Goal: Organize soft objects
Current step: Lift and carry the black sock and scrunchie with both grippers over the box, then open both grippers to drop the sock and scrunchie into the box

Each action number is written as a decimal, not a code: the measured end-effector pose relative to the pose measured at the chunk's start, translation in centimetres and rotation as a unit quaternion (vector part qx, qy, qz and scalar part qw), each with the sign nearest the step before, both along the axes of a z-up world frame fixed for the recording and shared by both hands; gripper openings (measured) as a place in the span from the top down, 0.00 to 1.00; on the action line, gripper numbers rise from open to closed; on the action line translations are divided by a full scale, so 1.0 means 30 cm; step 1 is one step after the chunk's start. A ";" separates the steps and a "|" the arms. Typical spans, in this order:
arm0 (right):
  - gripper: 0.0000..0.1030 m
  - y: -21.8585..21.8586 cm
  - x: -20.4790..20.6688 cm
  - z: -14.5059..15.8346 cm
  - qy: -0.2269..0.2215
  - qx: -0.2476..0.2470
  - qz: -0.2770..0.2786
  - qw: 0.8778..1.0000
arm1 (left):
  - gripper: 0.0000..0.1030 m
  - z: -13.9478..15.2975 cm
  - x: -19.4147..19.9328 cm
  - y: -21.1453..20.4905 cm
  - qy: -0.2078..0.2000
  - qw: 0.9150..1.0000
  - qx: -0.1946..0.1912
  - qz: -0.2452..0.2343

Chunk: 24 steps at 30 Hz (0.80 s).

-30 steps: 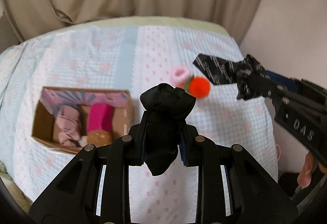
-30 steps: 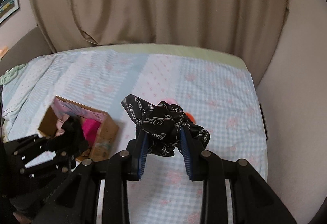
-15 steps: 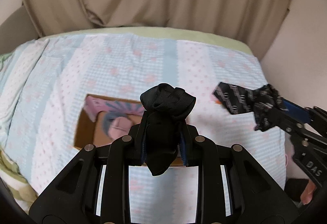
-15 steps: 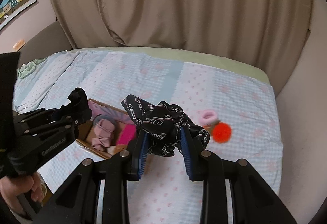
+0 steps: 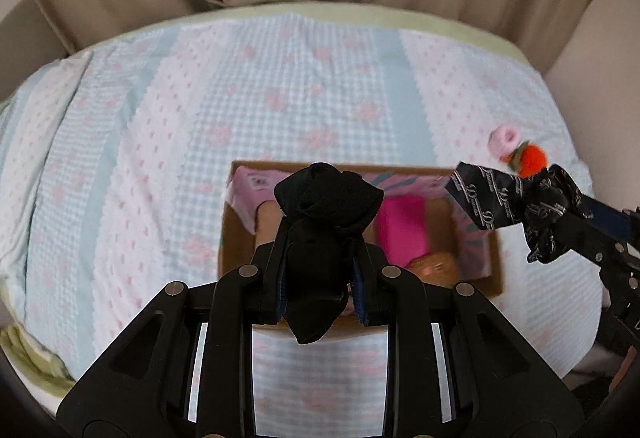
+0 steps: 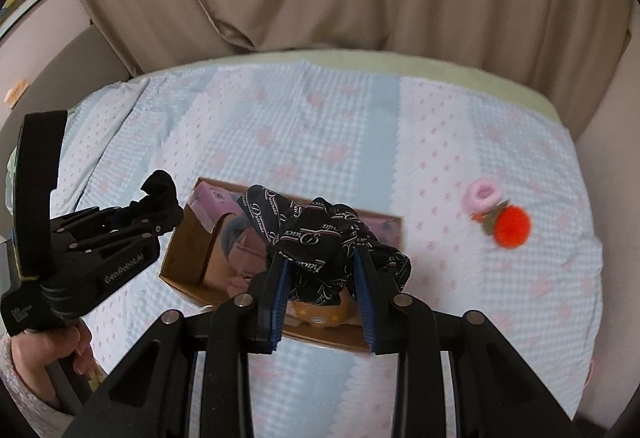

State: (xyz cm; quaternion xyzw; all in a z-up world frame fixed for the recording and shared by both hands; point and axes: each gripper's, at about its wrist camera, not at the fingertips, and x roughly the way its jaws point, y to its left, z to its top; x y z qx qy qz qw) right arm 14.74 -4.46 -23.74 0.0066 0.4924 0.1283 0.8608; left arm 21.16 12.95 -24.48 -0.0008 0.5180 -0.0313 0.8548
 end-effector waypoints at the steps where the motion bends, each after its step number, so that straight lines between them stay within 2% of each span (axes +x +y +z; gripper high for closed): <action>1: 0.72 0.022 0.012 -0.018 0.007 0.000 -0.003 1.000 | 0.79 -0.029 0.011 0.016 0.007 1.000 0.002 -0.005; 12: 0.72 0.148 0.184 -0.275 0.096 0.017 -0.035 0.995 | 0.79 -0.319 0.101 0.091 0.089 0.996 -0.006 -0.021; 18: 0.72 0.166 0.284 -0.361 0.130 0.033 -0.039 0.990 | 0.77 -0.397 0.129 0.080 0.112 0.993 -0.006 -0.043; 19: 0.71 0.171 0.298 -0.367 0.134 0.034 -0.037 0.990 | 0.63 -0.396 0.131 0.077 0.110 0.993 -0.007 -0.048; 20: 0.63 0.176 0.311 -0.374 0.141 0.039 -0.031 0.989 | 0.28 -0.394 0.131 0.071 0.110 0.992 -0.005 -0.054; 21: 0.45 0.180 0.322 -0.384 0.146 0.047 -0.028 0.988 | 0.08 -0.390 0.132 0.065 0.112 0.992 -0.003 -0.057; 22: 0.34 0.178 0.325 -0.387 0.149 0.055 -0.027 0.987 | 0.00 -0.388 0.131 0.057 0.113 0.992 0.004 -0.059; 23: 0.09 0.172 0.329 -0.391 0.149 0.066 -0.029 0.986 | 0.00 -0.385 0.127 0.053 0.111 0.992 0.010 -0.059; 24: 0.00 0.168 0.330 -0.393 0.149 0.071 -0.029 0.986 | 0.00 -0.379 0.121 0.053 0.104 0.993 0.010 -0.061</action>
